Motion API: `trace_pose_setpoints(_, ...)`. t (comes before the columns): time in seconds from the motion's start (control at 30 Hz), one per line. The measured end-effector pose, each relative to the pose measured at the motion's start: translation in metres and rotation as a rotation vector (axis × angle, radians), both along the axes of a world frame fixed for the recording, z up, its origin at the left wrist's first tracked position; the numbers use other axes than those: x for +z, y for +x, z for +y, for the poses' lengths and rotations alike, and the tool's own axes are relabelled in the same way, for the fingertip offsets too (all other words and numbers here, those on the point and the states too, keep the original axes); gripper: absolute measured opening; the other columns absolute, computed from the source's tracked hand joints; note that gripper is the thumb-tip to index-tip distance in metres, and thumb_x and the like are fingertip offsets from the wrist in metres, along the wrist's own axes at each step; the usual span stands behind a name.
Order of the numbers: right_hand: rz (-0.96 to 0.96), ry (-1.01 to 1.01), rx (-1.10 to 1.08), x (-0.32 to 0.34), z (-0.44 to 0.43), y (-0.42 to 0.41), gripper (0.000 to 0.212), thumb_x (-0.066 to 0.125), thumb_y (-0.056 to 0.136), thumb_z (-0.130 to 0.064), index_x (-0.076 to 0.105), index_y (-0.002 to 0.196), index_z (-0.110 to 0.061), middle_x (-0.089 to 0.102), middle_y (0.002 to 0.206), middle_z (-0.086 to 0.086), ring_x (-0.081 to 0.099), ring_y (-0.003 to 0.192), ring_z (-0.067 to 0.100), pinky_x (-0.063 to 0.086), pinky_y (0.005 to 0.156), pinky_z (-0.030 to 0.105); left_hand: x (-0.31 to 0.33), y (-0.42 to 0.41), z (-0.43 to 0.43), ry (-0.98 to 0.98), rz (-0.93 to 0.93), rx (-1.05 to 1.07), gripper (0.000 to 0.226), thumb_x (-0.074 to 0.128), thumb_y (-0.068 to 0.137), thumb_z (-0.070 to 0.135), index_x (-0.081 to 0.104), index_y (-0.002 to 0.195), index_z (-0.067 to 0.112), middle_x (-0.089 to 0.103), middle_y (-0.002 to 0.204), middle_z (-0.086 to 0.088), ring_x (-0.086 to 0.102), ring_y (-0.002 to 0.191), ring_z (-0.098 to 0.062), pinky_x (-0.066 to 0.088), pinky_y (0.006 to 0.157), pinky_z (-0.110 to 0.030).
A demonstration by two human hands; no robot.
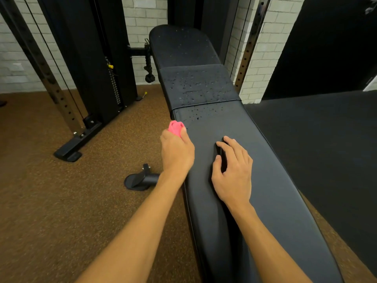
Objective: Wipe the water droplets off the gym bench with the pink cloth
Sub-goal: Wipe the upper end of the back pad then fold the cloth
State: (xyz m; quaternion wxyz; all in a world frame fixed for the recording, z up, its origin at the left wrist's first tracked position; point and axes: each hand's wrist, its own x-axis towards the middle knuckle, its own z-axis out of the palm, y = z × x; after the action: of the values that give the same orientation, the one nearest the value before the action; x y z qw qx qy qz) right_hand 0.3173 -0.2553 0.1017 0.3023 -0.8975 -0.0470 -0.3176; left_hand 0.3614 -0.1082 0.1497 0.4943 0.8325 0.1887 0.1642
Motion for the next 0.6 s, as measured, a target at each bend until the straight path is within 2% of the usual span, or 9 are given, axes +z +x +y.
trace_pose_setpoints(0.07,0.003,0.002,0.003,0.0,-0.001,0.0,0.038,0.06,0.102,-0.018,0.066,0.139,-0.022,0.056,0.155,-0.008,0.043,0.151,0.014,0.029,0.124,0.032,0.014,0.023,0.007,-0.019,0.03,0.0,0.054,0.04,0.113,0.045,0.043,0.139,-0.003,0.053,0.137,-0.019,0.059,0.11,-0.032,0.049,0.087,-0.043)
trace_pose_setpoints(0.17,0.014,0.006,0.003,0.001,-0.002,0.0,0.038,0.062,0.102,-0.018,0.065,0.139,-0.024,0.055,0.155,-0.009,0.042,0.151,0.012,0.032,0.124,0.036,0.024,0.035,0.011,-0.09,0.053,-0.007,0.053,0.037,0.114,0.046,0.042,0.14,0.001,0.054,0.117,-0.007,0.052,0.081,-0.012,0.037,0.059,-0.024)
trace_pose_setpoints(0.23,0.012,0.008,0.004,0.0,-0.002,0.0,0.037,0.061,0.102,-0.019,0.065,0.139,-0.024,0.055,0.155,-0.01,0.042,0.151,0.012,0.033,0.123,0.036,0.014,0.026,0.01,-0.119,0.029,-0.004,0.05,0.038,0.113,0.049,0.045,0.136,0.005,0.056,0.112,-0.004,0.057,0.084,-0.013,0.046,0.064,-0.027)
trace_pose_setpoints(0.3,0.004,0.012,0.007,-0.002,-0.003,0.0,0.037,0.059,0.102,-0.02,0.066,0.139,-0.024,0.055,0.155,-0.01,0.043,0.151,0.012,0.033,0.122,0.035,-0.005,0.006,0.005,-0.112,-0.027,-0.014,0.052,0.039,0.111,0.052,0.047,0.138,0.008,0.06,0.119,-0.008,0.063,0.099,-0.022,0.056,0.082,-0.041)
trace_pose_setpoints(0.4,0.006,0.014,0.006,-0.003,-0.003,0.0,0.038,0.057,0.102,-0.022,0.066,0.139,-0.024,0.054,0.156,-0.011,0.042,0.152,0.012,0.033,0.122,0.035,-0.017,-0.015,0.001,-0.117,-0.06,-0.037,0.055,0.039,0.11,0.054,0.046,0.143,0.01,0.06,0.126,-0.008,0.063,0.108,-0.025,0.056,0.093,-0.048)
trace_pose_setpoints(0.47,0.006,0.013,0.007,-0.003,-0.003,0.001,0.038,0.056,0.102,-0.023,0.066,0.138,-0.024,0.054,0.156,-0.011,0.042,0.152,0.011,0.033,0.122,0.034,-0.005,-0.003,0.004,-0.118,-0.022,-0.031,0.054,0.038,0.112,0.051,0.046,0.139,0.006,0.058,0.123,-0.008,0.061,0.1,-0.022,0.052,0.081,-0.039)
trace_pose_setpoints(0.53,0.007,0.015,0.009,-0.002,-0.003,0.002,0.038,0.056,0.101,-0.024,0.066,0.138,-0.024,0.055,0.155,-0.011,0.042,0.151,0.011,0.033,0.122,0.034,0.015,0.02,0.009,-0.132,0.034,-0.018,0.052,0.036,0.114,0.048,0.045,0.135,0.002,0.053,0.115,-0.006,0.054,0.084,-0.014,0.039,0.065,-0.03)
trace_pose_setpoints(0.57,0.008,0.018,0.011,-0.002,-0.003,0.002,0.038,0.057,0.101,-0.023,0.066,0.138,-0.024,0.055,0.155,-0.011,0.042,0.151,0.011,0.033,0.121,0.034,0.024,0.03,0.011,-0.155,0.048,-0.01,0.052,0.035,0.114,0.047,0.044,0.136,0.001,0.051,0.114,-0.006,0.052,0.083,-0.014,0.036,0.065,-0.029)
trace_pose_setpoints(0.6,0.01,0.02,0.011,-0.003,-0.003,0.002,0.038,0.058,0.101,-0.023,0.066,0.138,-0.025,0.055,0.155,-0.011,0.042,0.151,0.011,0.034,0.121,0.034,0.029,0.039,0.013,-0.171,0.055,0.0,0.054,0.034,0.114,0.047,0.044,0.139,0.001,0.051,0.116,-0.007,0.053,0.088,-0.017,0.037,0.071,-0.03)
